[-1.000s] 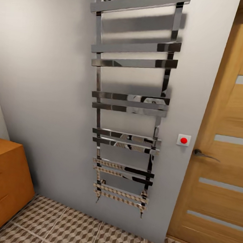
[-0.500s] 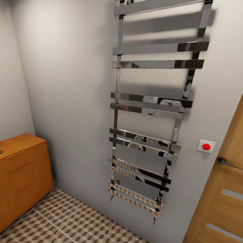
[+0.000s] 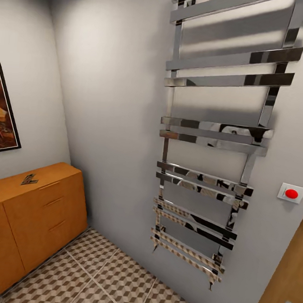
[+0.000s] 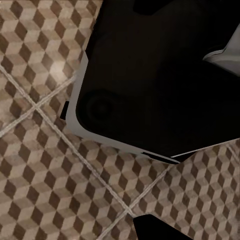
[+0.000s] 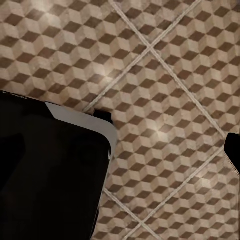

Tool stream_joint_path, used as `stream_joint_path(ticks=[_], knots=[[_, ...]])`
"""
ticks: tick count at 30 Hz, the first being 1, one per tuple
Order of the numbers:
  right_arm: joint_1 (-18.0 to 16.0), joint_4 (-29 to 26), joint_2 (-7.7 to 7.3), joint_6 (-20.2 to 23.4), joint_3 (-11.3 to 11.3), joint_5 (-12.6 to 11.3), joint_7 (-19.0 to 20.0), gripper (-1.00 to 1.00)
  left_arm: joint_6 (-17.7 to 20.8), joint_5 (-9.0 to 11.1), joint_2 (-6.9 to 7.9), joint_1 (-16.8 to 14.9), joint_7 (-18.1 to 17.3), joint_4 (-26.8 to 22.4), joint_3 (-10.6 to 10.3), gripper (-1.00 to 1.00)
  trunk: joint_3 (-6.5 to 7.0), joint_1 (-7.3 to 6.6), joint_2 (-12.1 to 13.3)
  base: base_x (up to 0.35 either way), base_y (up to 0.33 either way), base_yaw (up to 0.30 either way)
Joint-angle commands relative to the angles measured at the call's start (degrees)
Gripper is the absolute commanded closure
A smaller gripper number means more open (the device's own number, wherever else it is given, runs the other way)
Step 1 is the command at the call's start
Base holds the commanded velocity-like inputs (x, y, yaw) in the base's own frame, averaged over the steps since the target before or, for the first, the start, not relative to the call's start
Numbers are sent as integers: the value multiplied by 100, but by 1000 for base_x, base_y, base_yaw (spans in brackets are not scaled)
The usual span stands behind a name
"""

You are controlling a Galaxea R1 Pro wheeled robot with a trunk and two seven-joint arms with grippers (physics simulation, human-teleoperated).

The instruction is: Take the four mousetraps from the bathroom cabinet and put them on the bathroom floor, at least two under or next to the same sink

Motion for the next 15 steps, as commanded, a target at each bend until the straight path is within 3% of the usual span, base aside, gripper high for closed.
stream_joint_path(ticks=[1, 15], knots=[[2, -8, -1, 18, 3, 41, -2, -100, -4, 21, -1, -2, 4, 2, 10, -100, -2, 2, -4, 0, 0, 293], [2, -8, -1, 18, 4, 41, -2, -100, -4, 18, -1, -2, 5, 2, 13, -100, -2, 2, -4, 0, 0, 293]])
